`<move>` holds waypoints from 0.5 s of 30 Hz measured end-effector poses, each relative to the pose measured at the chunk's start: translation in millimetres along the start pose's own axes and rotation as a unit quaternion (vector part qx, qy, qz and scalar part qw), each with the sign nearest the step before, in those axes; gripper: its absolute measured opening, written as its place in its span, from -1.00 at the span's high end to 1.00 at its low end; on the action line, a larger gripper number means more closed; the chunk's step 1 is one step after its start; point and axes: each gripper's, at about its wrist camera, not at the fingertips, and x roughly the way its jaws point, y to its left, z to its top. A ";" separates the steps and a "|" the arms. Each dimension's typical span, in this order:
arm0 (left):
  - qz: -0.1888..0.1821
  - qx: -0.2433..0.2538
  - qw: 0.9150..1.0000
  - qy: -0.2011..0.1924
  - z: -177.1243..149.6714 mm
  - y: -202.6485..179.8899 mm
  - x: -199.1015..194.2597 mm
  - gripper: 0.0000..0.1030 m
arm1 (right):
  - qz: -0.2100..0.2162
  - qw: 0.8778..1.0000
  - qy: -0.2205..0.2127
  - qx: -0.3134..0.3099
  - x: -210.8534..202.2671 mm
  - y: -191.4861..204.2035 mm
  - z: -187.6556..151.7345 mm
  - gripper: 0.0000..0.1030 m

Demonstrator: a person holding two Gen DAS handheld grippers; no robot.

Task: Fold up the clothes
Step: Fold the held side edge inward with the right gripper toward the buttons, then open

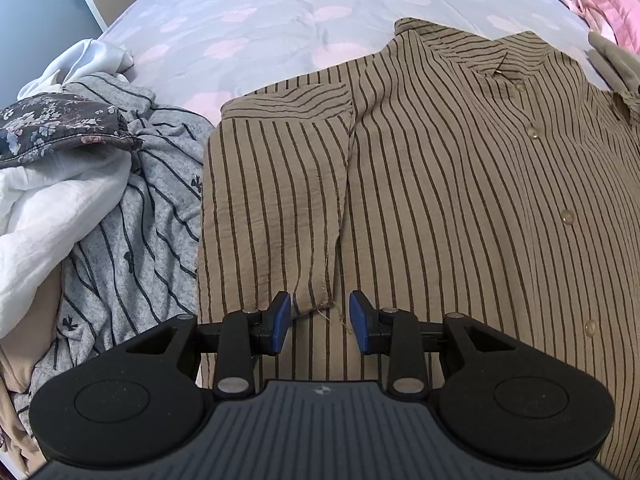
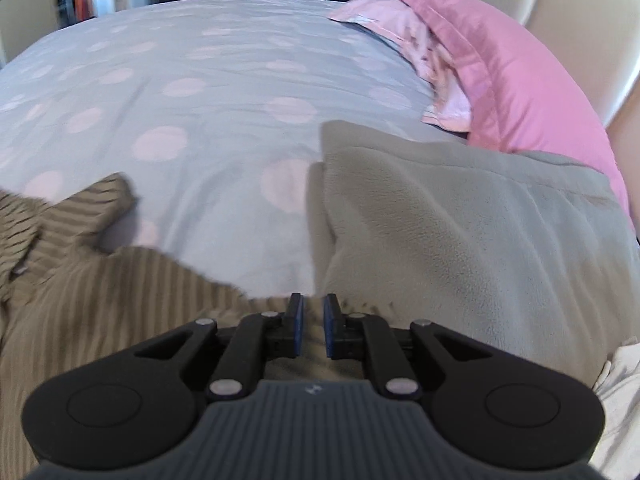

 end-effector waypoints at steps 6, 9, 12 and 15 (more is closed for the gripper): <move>-0.009 0.014 1.000 -0.013 -2.6 -7.6 -11.4 0.41 | 0.044 0.999 0.007 -0.001 -51.6 3.0 -45.2 0.76; -0.016 0.014 1.000 -0.020 -4.0 -9.4 -19.0 0.41 | 0.072 0.997 0.023 0.002 -73.0 6.1 -81.3 0.50; -0.021 0.017 0.999 -0.022 -5.6 -12.4 -23.0 0.40 | 0.078 0.996 0.040 -0.001 -83.8 13.7 -113.4 0.40; -0.022 0.023 0.999 -0.024 -7.0 -16.4 -25.6 0.39 | 0.046 0.998 0.049 -0.010 -81.7 21.7 -137.0 0.41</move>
